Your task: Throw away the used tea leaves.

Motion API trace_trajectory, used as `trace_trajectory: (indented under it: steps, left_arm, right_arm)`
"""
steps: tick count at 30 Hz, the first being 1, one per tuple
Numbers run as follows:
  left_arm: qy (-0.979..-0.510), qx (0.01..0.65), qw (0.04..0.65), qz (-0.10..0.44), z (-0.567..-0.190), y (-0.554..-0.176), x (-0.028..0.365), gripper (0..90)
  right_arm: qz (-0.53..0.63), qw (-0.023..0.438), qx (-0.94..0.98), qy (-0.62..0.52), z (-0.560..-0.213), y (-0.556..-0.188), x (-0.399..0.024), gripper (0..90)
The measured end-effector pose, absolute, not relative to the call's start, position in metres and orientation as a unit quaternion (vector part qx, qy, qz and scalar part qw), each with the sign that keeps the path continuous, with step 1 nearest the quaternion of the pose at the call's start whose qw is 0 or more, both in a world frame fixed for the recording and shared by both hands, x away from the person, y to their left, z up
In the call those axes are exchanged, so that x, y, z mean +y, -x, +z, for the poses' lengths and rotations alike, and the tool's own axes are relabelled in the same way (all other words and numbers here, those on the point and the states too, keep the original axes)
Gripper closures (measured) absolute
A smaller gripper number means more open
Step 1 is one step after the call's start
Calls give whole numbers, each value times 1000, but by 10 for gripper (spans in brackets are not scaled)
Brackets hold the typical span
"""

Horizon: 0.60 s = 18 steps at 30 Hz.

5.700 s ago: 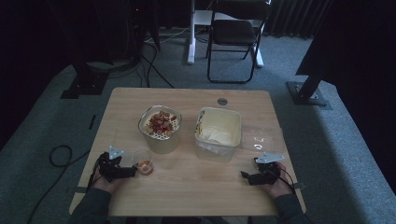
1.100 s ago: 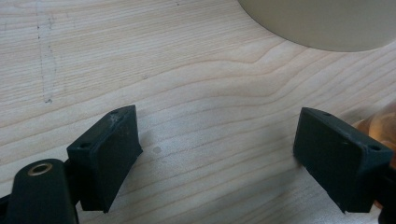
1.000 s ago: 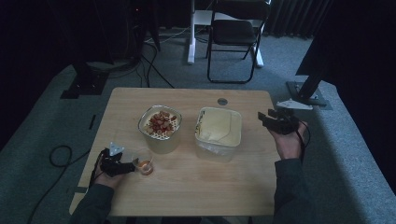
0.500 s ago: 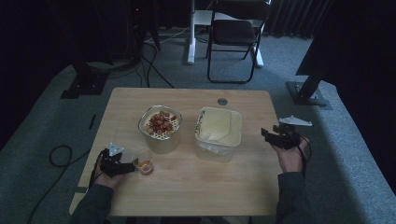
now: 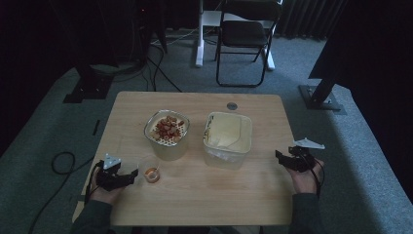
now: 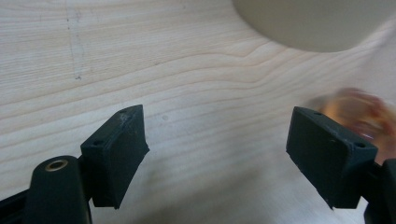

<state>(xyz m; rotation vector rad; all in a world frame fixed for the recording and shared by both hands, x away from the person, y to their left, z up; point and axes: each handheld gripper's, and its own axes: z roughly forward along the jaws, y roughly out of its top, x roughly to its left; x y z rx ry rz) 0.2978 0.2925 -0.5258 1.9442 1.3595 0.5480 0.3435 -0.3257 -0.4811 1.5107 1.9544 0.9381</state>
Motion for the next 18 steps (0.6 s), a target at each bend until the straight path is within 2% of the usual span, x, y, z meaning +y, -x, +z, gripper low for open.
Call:
trace_trajectory:
  steps: [8,11,18]
  left_arm:
    - [-768,492,374,169,-521,-277,288,191]
    - [-775,478,376,171,-520,-273,284,191]
    - [-784,427,421,160,-515,-271,263,176]
  right_arm:
    - [348,235,706,-570,-497,-334,-336,377]
    - [348,236,704,-572,-498,-334,-336,377]
    - [342,232,706,-575,-503,-335,-336,377]
